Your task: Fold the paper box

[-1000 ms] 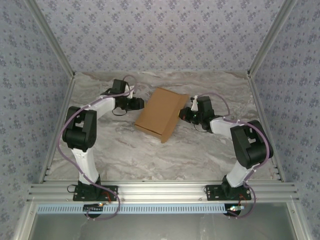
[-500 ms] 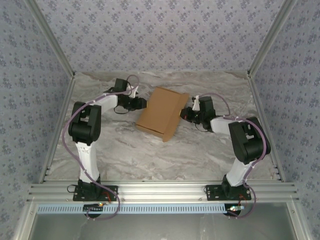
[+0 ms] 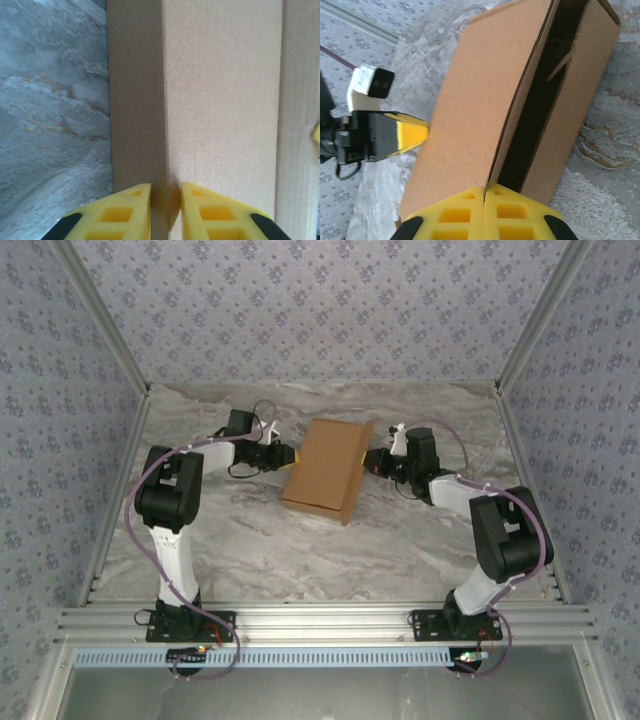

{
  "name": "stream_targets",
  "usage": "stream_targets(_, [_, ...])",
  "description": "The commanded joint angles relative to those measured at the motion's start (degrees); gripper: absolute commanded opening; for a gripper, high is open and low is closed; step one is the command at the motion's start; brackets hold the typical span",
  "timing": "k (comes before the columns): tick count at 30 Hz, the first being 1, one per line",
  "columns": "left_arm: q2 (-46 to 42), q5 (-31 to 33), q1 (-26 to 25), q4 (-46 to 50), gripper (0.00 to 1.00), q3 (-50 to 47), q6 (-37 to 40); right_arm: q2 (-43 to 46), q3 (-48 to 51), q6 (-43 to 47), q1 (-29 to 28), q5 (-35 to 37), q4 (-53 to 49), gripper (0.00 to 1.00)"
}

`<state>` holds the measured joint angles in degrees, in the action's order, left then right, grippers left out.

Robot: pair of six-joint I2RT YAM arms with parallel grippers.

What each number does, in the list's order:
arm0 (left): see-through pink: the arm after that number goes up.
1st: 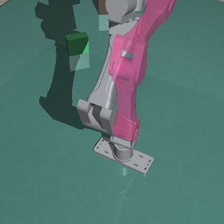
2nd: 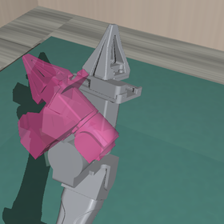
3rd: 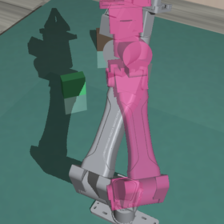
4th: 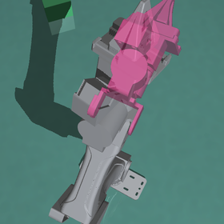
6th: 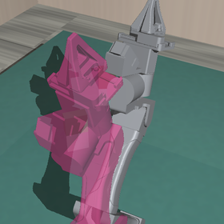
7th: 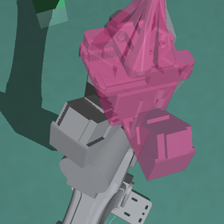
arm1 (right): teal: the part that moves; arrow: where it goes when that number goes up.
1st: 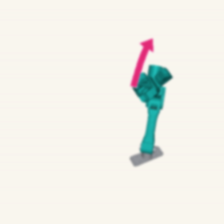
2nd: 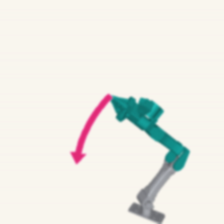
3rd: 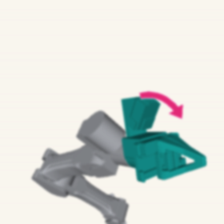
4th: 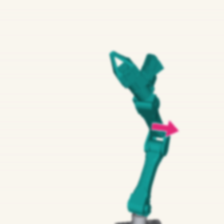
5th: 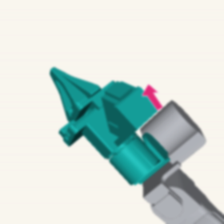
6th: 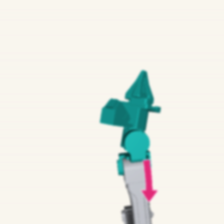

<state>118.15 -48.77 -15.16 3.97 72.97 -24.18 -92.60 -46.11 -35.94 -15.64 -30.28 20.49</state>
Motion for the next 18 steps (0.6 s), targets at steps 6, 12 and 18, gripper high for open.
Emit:
stream_targets(6, [0.7, -2.5, -2.6, -2.3, 0.15, -4.9, -5.8, 5.4, -1.9, 1.0, -2.1, -2.6, -0.5, 0.06])
stream_targets(12, [1.9, -2.3, -2.1, -2.5, 0.12, -5.5, -5.7, 6.2, -3.5, 0.4, -3.2, -2.7, -1.3, 0.06])
stream_targets(18, [2.9, -2.8, -1.6, -3.6, 0.1, -6.2, -6.0, 6.1, -6.2, 0.3, -4.7, -2.4, -2.4, 0.06])
